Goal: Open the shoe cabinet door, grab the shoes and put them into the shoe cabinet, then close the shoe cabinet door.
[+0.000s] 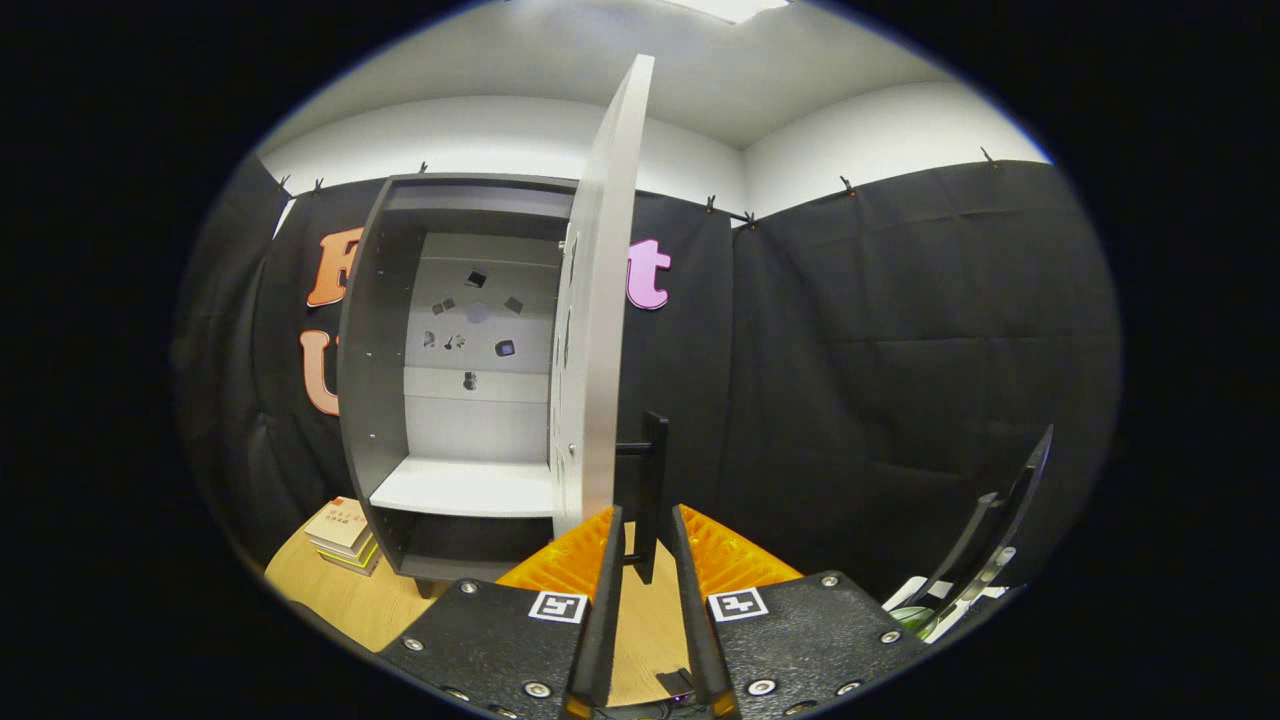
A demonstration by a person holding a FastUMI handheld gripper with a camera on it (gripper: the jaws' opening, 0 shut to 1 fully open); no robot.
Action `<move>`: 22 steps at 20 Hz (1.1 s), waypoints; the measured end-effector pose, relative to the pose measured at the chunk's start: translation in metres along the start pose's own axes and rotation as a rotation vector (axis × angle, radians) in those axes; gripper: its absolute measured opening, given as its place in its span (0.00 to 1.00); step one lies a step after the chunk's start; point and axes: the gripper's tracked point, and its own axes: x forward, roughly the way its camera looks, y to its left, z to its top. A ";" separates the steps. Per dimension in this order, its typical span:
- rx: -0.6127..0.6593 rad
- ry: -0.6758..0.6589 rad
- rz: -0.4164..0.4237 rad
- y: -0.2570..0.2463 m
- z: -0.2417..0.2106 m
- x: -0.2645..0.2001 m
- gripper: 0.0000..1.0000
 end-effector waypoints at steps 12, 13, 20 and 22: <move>0.005 -0.002 0.128 0.070 0.003 -0.012 0.31; 0.002 0.001 0.141 0.077 0.002 -0.013 0.32; 0.011 -0.004 0.243 0.129 -0.001 -0.021 0.42; 0.021 -0.017 0.266 0.141 0.002 -0.023 0.43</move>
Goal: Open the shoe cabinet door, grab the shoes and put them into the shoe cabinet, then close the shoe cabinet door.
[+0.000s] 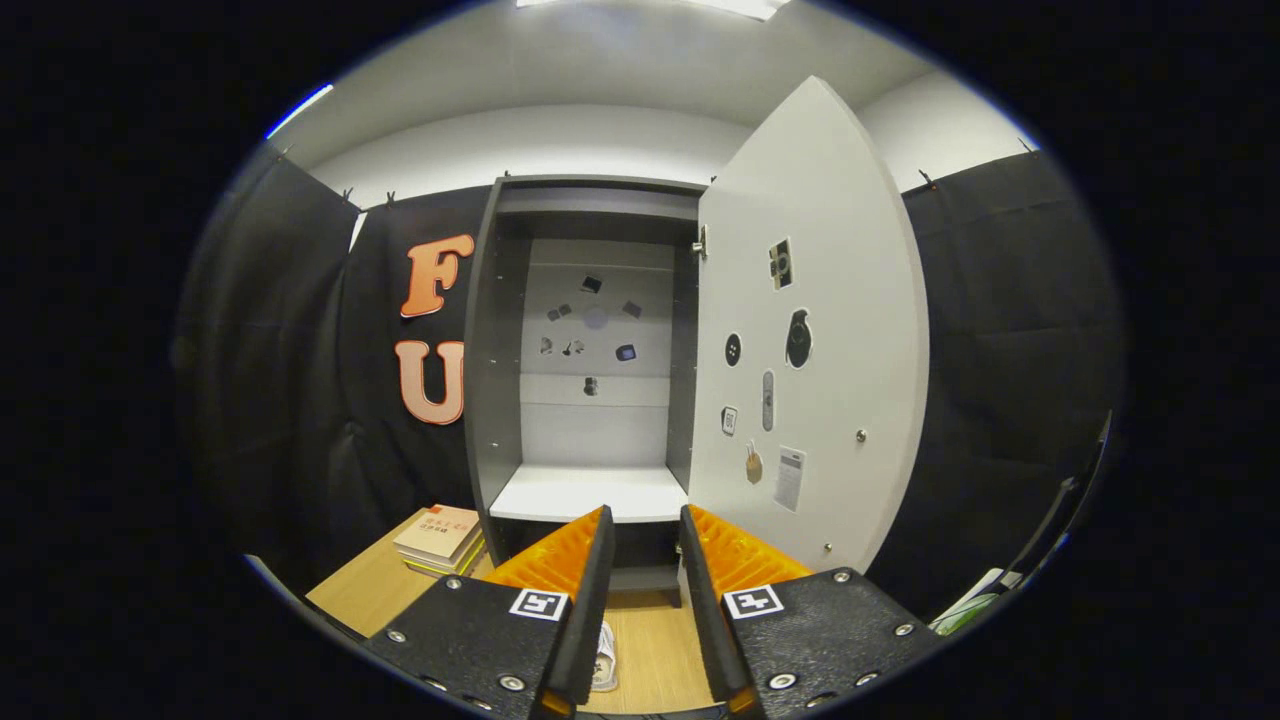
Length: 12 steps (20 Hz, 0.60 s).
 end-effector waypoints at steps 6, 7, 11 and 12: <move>0.012 -0.028 0.049 0.024 0.007 -0.004 0.60; 0.011 -0.032 0.052 0.026 0.009 -0.006 0.65; 0.015 -0.038 0.070 0.035 0.010 -0.010 0.81; 0.016 -0.036 0.074 0.036 0.009 -0.012 0.85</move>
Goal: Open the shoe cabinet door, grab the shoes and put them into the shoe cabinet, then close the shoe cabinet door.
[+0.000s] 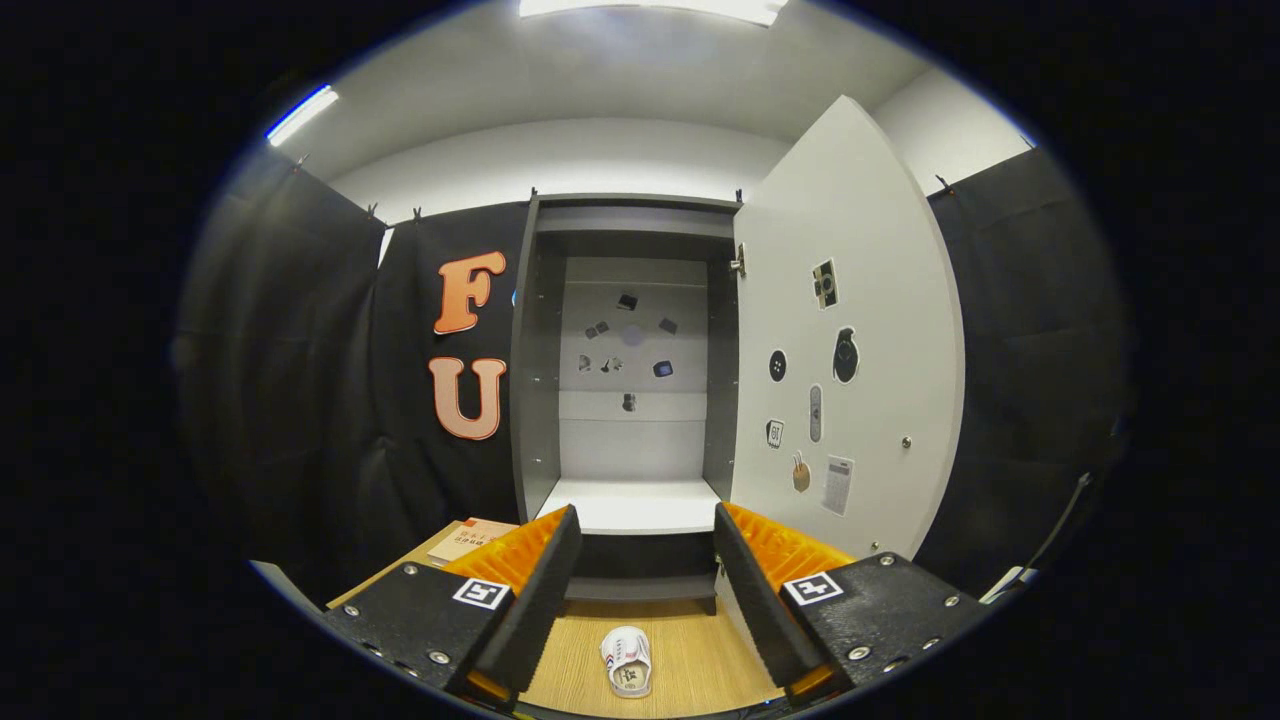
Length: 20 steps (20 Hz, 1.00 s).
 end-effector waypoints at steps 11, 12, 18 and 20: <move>0.000 0.035 0.029 0.012 -0.020 0.004 0.92; -0.001 0.055 0.036 0.016 -0.031 0.006 0.92; 0.002 0.231 0.084 0.038 -0.122 0.027 0.93; -0.006 0.303 0.092 0.042 -0.159 0.035 0.93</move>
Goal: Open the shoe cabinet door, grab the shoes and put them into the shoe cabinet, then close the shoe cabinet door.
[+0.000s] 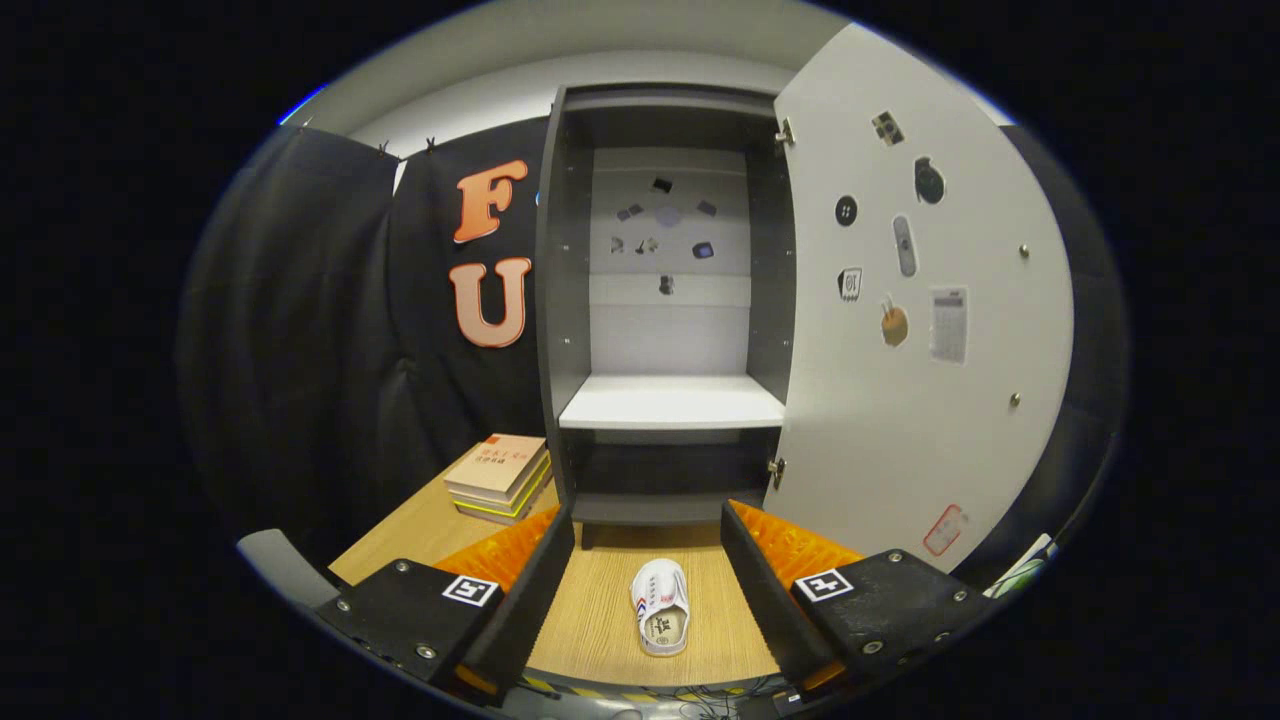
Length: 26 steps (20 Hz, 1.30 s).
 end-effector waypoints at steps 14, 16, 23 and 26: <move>0.085 0.396 0.078 0.010 -0.203 0.120 0.93; 0.110 0.447 0.086 0.010 -0.227 0.132 0.93; 0.192 0.564 0.111 0.017 -0.279 0.166 0.82; 0.229 0.603 0.118 0.020 -0.293 0.175 0.72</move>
